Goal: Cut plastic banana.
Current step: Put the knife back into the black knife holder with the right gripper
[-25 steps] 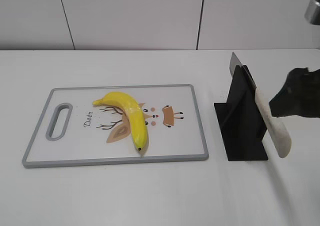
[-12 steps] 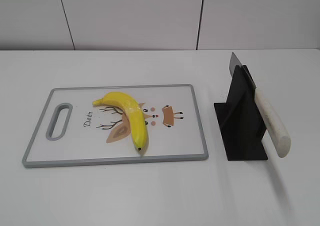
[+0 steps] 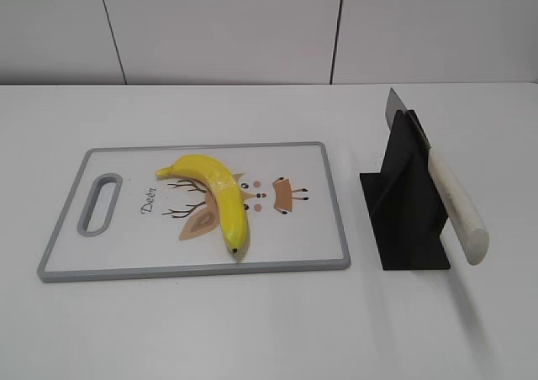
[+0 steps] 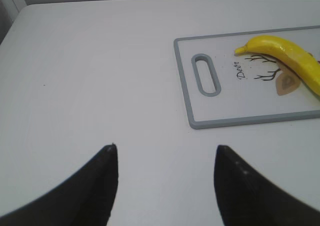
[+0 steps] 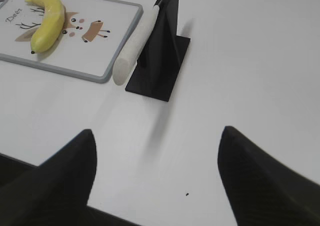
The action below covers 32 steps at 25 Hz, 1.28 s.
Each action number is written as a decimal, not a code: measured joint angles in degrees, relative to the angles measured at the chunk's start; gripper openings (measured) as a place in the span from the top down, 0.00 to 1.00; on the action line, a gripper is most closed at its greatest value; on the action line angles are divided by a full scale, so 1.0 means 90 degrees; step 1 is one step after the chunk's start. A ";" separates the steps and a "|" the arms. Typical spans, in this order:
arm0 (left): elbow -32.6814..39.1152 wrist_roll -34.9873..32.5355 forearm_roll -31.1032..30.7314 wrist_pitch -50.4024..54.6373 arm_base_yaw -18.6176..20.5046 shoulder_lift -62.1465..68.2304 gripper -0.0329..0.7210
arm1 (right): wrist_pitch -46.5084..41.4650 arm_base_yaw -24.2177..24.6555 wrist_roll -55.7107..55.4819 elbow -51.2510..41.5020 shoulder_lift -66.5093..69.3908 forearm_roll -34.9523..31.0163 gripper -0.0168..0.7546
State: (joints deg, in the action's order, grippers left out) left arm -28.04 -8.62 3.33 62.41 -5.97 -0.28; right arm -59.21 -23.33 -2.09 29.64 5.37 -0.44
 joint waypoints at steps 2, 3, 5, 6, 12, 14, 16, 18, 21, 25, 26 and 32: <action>0.0000 0.0000 0.0000 0.0000 0.0000 0.0000 0.20 | -0.0021 0.0000 0.0007 -0.0055 -0.0198 0.0049 0.23; 0.0000 0.0000 0.0000 0.0000 0.0000 0.0000 0.20 | -0.0021 0.0000 0.0007 -0.0060 -0.0265 0.0049 0.23; 0.0000 0.0000 0.0000 0.0000 0.0000 0.0000 0.20 | -0.0016 0.0000 0.0007 -0.0060 -0.0388 0.0049 0.23; 0.0000 0.0000 0.0000 0.0000 0.0000 0.0000 0.20 | -0.0016 0.0000 0.0007 -0.0060 -0.0426 0.0049 0.23; 0.0000 0.0000 0.0000 0.0000 0.0000 0.0000 0.20 | -0.0016 0.0013 0.0013 -0.0065 -0.0627 -0.0009 0.24; 0.0000 0.0000 0.0000 0.0000 0.0000 0.0000 0.20 | -0.0016 0.0096 0.0019 -0.0072 -0.0627 -0.0029 0.24; 0.0000 0.0000 0.0000 0.0000 0.0000 0.0000 0.20 | -0.0016 0.0305 0.0019 -0.0072 -0.0627 -0.0038 0.24; 0.0000 0.0000 0.0000 0.0000 0.0000 0.0000 0.20 | -0.0016 0.0620 0.0019 -0.0072 -0.0627 -0.0038 0.24; 0.0000 0.0000 0.0000 0.0000 0.0000 0.0000 0.20 | -0.0016 0.1196 0.0024 -0.0072 -0.0627 -0.0038 0.24; 0.0000 0.0000 0.0000 0.0000 0.0000 0.0000 0.20 | -0.0016 0.1881 0.0024 -0.0072 -0.0627 -0.0038 0.24; 0.0000 0.0000 0.0000 0.0000 0.0000 0.0000 0.20 | -0.0016 0.1992 0.0024 -0.0072 -0.0627 -0.0038 0.24; 0.0000 0.0000 0.0000 0.0000 0.0000 0.0000 0.20 | -0.0016 0.2102 0.0025 -0.0072 -0.0627 -0.0038 0.24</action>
State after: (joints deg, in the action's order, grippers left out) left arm -28.04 -8.62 3.33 62.41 -5.97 -0.28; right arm -59.35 -4.41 -1.87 28.99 -0.28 -0.77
